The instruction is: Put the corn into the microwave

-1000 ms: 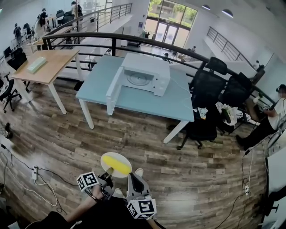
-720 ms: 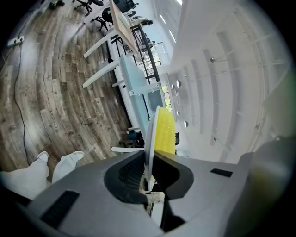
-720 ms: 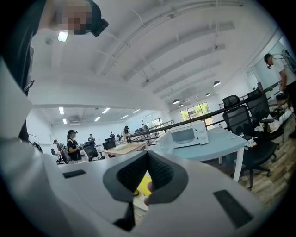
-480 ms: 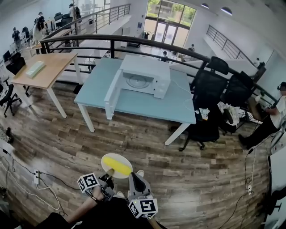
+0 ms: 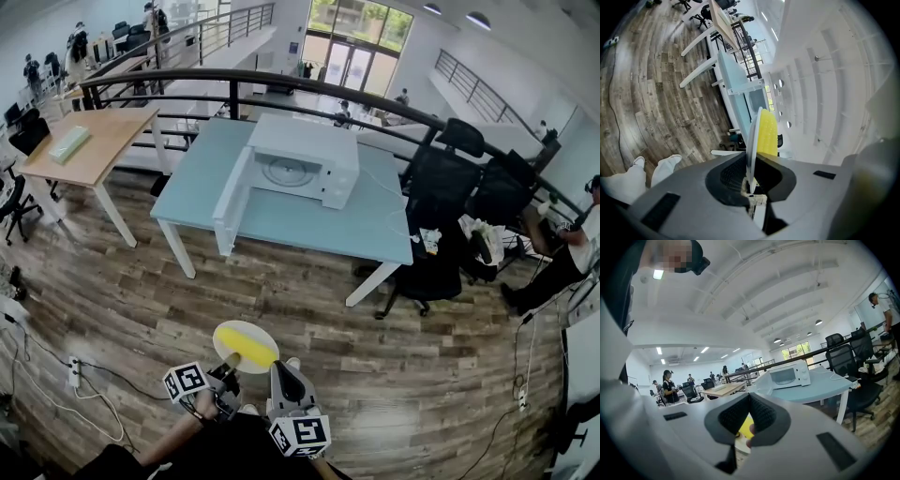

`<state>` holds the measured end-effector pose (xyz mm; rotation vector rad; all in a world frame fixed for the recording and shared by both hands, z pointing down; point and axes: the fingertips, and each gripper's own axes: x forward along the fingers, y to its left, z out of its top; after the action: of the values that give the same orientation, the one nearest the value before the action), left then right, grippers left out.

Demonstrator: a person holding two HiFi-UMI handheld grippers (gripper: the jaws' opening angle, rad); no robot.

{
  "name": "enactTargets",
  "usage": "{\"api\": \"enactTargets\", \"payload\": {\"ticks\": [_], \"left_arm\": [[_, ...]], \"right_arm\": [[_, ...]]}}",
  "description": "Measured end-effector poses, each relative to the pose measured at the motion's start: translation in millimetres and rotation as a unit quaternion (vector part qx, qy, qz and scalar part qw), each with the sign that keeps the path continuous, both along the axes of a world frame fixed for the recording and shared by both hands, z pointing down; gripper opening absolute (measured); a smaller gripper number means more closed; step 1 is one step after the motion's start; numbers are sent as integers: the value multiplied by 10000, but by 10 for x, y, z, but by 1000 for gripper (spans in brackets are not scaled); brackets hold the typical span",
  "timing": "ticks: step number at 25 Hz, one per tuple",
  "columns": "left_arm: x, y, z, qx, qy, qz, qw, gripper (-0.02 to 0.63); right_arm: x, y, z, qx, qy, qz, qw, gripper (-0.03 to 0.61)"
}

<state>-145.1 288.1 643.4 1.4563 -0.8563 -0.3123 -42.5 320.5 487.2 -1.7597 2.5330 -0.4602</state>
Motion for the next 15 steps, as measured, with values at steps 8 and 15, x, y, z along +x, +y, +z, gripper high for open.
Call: {"api": "enactTargets", "payload": {"ticks": [8,15], "left_arm": [[175,-366,18,-109,-10,-82,9999,29],[347,-723,-2,-117,-36,-168,9998,29]], "right_arm": [[197,-428,39,-126,11,-67,9999,9],[388,-839,53,-167,-40,-152,9997,9]]}}
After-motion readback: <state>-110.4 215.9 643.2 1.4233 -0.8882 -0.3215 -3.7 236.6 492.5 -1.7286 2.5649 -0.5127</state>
